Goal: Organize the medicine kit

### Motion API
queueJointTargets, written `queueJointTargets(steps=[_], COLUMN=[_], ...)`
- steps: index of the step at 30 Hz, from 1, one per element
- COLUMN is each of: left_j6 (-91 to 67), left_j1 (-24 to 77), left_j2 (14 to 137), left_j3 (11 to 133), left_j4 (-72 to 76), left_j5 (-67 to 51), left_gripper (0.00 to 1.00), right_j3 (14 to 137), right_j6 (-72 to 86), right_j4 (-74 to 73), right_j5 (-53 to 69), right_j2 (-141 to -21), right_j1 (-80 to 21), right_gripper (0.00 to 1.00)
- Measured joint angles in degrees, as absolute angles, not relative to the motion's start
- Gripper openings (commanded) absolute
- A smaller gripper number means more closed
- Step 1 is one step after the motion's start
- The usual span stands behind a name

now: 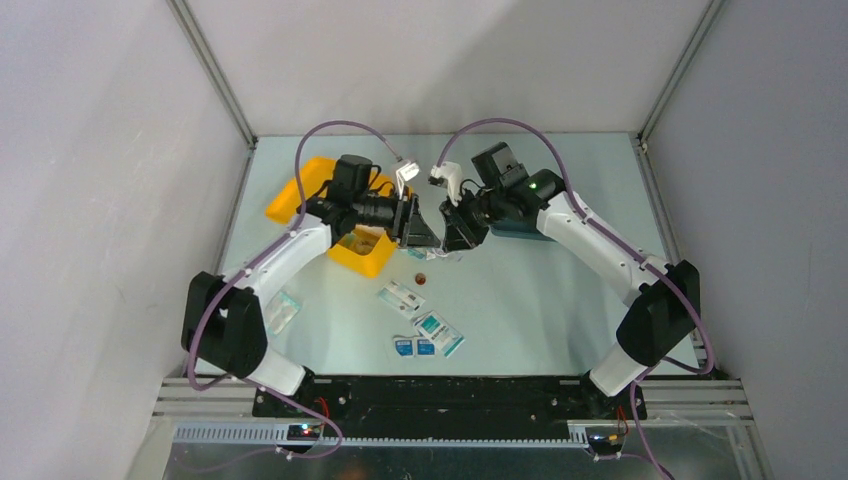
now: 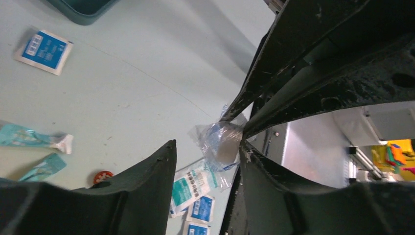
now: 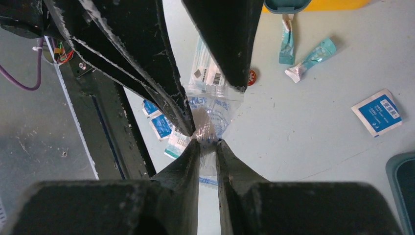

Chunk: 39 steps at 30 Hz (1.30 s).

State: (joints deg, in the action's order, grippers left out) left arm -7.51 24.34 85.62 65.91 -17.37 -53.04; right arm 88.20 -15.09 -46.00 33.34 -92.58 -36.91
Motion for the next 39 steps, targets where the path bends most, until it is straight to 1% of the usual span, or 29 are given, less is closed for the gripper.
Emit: queueJointTargets(steps=[1, 2, 3, 4, 5, 6, 7, 8, 9, 11, 12, 14, 19, 24, 28, 33, 39], left_j6=[-7.7, -8.0, -8.3, -8.4, -8.5, -8.7, -8.7, -8.8, -8.9, -8.9, -8.9, -9.0, -9.5, -11.0, -9.0, 3.4, 14.3], left_j1=[24.4, 24.4, 24.5, 24.6, 24.6, 24.6, 24.6, 24.6, 24.6, 24.6, 24.6, 24.5, 21.1, 10.1, 3.0, 1.4, 1.5], left_j2=[86.0, 86.3, 86.5, 86.6, 86.7, 86.8, 86.8, 86.9, 87.0, 87.3, 87.4, 87.5, 87.4, 86.2, 83.2, 81.6, 82.8], left_j3=[65.9, 66.0, 66.1, 66.2, 66.2, 66.2, 66.2, 66.2, 66.2, 66.2, 66.2, 66.2, 66.2, 66.2, 66.6, 71.2, 70.8], left_j4=[-17.3, -17.3, -17.2, -17.1, -17.0, -17.0, -16.9, -16.8, -16.8, -16.8, -16.9, -16.9, -16.9, -17.3, -20.2, -31.1, -39.4], left_j5=[-54.0, -54.6, -55.1, -55.6, -56.1, -56.3, -56.8, -57.2, -57.3, -57.5, -57.4, -57.4, -57.5, -57.1, -55.6, -47.5, -37.8], left_gripper=[0.45, 0.43, 0.38, 0.35, 0.30, 0.27, 0.23, 0.21, 0.18, 0.15, 0.15, 0.14, 0.14, 0.13, 0.14, 0.14, 0.14], right_j3=[88.2, 88.2, 88.2, 88.2, 88.2, 88.2, 88.2, 88.2, 88.2, 88.2, 88.2, 88.2, 88.2, 86.8, 84.1, 82.1, 81.8], right_j6=[-15.1, -15.1, -15.1, -15.1, -15.1, -15.1, -15.1, -15.1, -15.1, -15.1, -15.1, -15.1, -15.1, -15.5, -15.7, -15.7, -15.7], right_j4=[-46.0, -46.1, -46.1, -46.1, -46.1, -46.2, -46.2, -46.2, -46.2, -46.2, -46.2, -46.3, -47.3, -47.7, -47.5, -47.1, -46.8], right_j5=[33.3, 33.3, 33.2, 33.3, 33.3, 33.3, 33.3, 33.3, 33.4, 33.5, 33.5, 33.8, 35.6, 36.1, 36.1, 36.1, 36.1], right_j2=[-92.6, -92.6, -92.7, -92.8, -92.8, -92.9, -92.9, -92.9, -92.9, -93.0, -93.0, -93.0, -92.4, -88.0, -84.0, -83.8, -84.0], right_j1=[-36.9, -36.9, -36.9, -36.9, -36.8, -36.8, -36.7, -36.7, -36.6, -36.3, -36.2, -35.7, -32.1, -27.3, -26.2, -26.1, -26.1], right_gripper=[0.18, 0.18, 0.18, 0.19, 0.21, 0.26, 0.28, 0.33, 0.35, 0.42, 0.46, 0.51, 0.57, 0.58, 0.58, 0.58, 0.59])
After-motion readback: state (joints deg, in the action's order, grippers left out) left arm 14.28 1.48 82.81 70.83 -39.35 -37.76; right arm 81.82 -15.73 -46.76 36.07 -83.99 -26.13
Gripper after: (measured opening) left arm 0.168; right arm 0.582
